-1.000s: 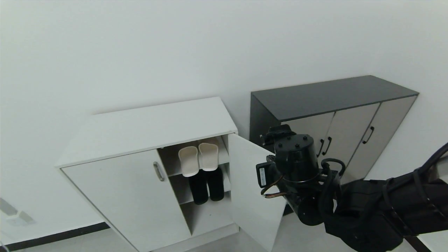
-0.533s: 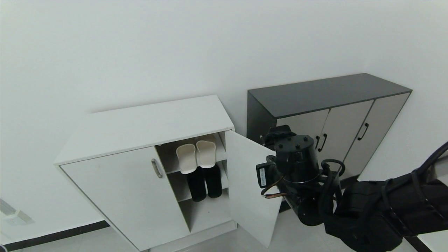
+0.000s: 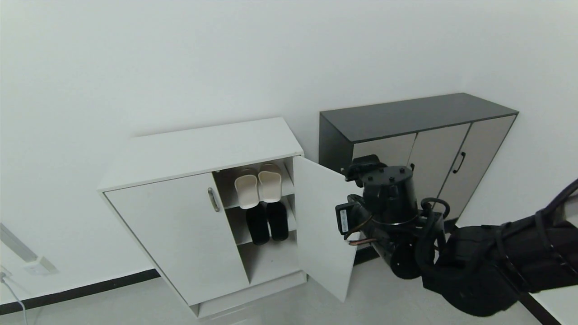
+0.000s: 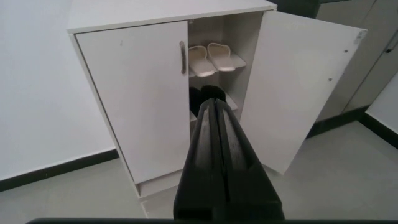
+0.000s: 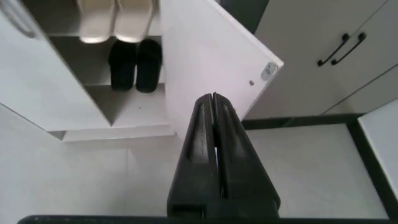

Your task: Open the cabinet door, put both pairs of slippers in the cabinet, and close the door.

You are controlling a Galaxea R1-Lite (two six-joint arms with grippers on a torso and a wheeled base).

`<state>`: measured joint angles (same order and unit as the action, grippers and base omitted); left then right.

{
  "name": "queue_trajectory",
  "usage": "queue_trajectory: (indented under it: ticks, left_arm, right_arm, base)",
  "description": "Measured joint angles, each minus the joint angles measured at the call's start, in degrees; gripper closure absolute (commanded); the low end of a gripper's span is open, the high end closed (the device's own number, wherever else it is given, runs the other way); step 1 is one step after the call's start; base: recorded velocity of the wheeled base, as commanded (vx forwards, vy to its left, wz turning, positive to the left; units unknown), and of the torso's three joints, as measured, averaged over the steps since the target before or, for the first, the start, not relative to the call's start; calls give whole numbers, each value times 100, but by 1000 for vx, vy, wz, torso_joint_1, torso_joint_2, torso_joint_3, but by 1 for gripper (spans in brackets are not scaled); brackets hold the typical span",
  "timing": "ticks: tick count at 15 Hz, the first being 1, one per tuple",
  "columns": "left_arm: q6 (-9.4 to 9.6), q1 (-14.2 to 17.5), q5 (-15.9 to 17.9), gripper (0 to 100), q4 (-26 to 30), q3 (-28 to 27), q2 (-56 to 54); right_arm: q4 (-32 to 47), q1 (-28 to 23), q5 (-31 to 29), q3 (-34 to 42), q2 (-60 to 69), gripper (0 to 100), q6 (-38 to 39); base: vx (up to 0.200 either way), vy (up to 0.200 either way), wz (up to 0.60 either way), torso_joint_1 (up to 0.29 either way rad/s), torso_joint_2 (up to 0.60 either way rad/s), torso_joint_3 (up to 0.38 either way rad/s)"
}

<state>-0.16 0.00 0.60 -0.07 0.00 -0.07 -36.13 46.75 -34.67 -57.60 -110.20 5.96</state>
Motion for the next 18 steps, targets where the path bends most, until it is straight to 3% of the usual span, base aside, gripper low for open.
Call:
queue_trajectory:
  ticks: [7,12,18]
  left_arm:
    - [2,0,2,100,0,0,0]
    - [0,0,2,100,0,0,0]
    - [0,0,2,100,2,0,0]
  right_arm:
    - [792,-1136,712,-1591,-506,100,28]
    - [1760,-1562,1292,-2782,-1176,100,521]
    - [1815,-1890,1504,-3446,-1926,100,563]
  base:
    - [0,0,0,0,0,0]
    - [0,0,0,0,0,0]
    - [0,0,0,0,0,0]
